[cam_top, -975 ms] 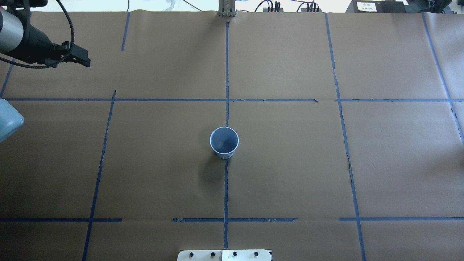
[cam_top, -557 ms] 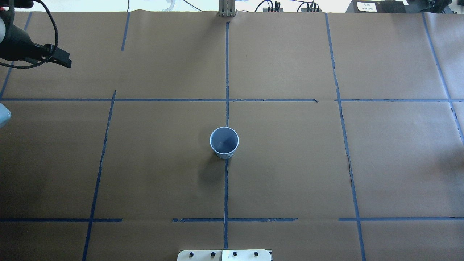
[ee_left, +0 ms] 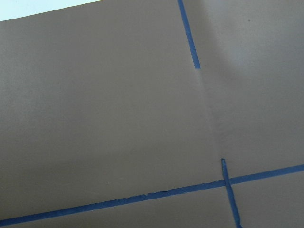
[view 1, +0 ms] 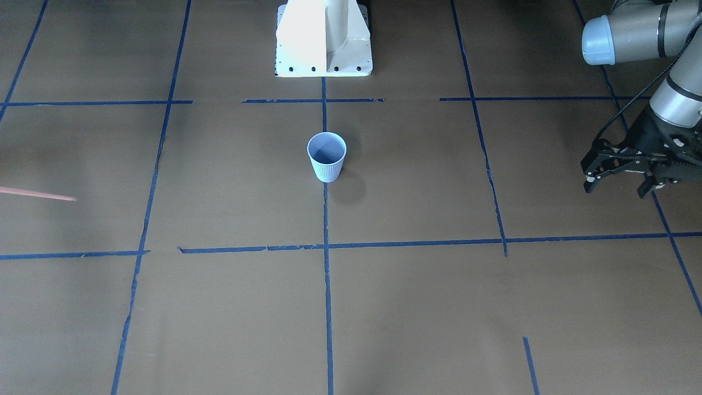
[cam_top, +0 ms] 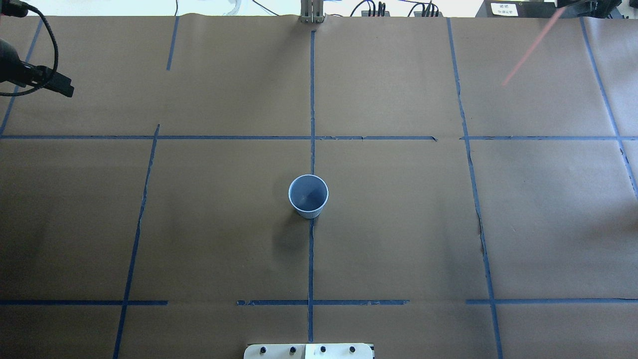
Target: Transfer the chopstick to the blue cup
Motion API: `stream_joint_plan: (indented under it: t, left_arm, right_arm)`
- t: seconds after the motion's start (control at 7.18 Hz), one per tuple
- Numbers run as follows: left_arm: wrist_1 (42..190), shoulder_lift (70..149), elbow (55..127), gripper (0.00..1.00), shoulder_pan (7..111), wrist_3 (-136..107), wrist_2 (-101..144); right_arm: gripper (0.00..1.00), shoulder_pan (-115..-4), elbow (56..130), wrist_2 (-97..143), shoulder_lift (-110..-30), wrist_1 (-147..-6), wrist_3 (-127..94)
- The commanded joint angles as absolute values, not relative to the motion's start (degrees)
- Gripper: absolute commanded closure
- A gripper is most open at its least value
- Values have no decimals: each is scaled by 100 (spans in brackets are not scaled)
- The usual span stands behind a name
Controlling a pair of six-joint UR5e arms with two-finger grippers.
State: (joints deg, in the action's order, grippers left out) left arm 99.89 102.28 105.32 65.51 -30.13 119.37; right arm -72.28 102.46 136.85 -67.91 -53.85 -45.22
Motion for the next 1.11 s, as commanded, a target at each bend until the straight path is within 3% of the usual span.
stream_joint_plan:
  t: [0.0,0.42,0.98]
  left_arm:
    - [10037,10003,10529,0,6583,-2875,11944]
    - [10028,10002,10494,0,6583,-2654,11936]
    - [10020,9993,10494,0,6583,-2672,11935]
  right_arm:
    - [99,-5545,10423,12241,-6076,-5370,-5769]
    - [99,-4142,10977,11040,-6055,-5414,-6135]
    - [99,-2973,10846,9529,-6056,-5449,-6126]
